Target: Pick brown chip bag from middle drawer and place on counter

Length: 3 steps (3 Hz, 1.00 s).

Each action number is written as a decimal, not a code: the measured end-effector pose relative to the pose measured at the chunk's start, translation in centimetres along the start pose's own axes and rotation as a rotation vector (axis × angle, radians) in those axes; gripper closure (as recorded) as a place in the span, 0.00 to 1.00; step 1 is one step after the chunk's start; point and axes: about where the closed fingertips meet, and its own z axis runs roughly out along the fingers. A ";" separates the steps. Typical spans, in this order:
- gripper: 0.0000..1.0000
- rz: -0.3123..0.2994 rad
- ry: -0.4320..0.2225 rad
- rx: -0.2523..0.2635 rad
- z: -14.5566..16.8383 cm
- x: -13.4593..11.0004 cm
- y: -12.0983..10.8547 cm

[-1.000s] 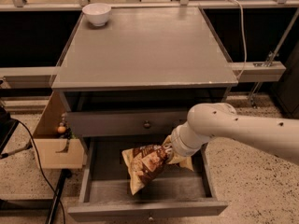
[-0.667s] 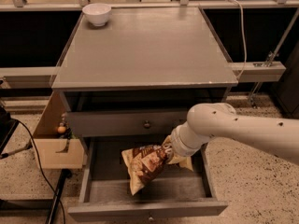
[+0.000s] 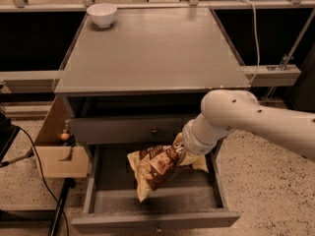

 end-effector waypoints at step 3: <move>1.00 0.103 0.144 0.049 -13.9 -2.1 -1.5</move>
Offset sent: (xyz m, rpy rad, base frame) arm -0.0063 -0.0330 0.1587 -0.0803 -0.0162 -0.1188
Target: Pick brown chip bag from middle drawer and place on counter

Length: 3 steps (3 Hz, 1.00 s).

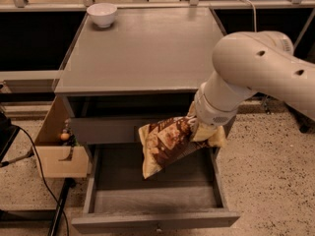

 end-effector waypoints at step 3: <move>1.00 0.062 0.003 0.003 -3.0 -0.6 -1.2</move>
Offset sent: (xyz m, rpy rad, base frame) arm -0.0022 -0.0023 0.0075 -0.0035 0.0068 -0.0687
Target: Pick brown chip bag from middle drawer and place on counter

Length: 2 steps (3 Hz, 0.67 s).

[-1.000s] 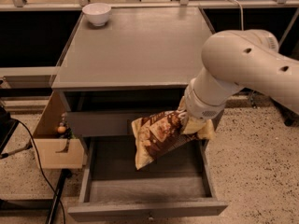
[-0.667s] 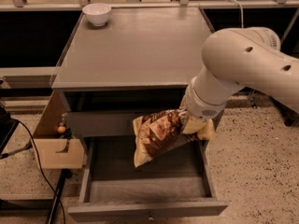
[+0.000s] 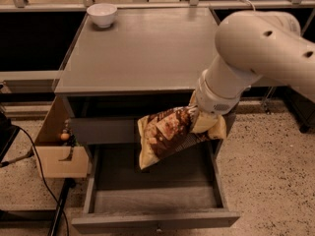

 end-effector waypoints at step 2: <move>1.00 -0.008 -0.015 -0.011 -8.3 -2.1 -3.7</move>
Offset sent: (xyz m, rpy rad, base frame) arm 0.0283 -0.0002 0.1579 0.0131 0.0287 0.0104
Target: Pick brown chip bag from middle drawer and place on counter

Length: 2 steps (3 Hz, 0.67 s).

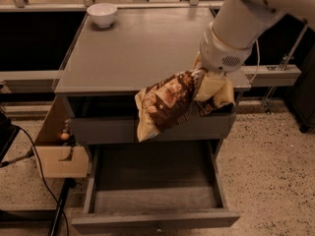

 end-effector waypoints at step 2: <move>1.00 -0.022 -0.011 0.067 -5.5 -2.7 -5.2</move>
Offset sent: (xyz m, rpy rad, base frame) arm 0.0573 0.0217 0.0916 0.0158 -0.0870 0.0144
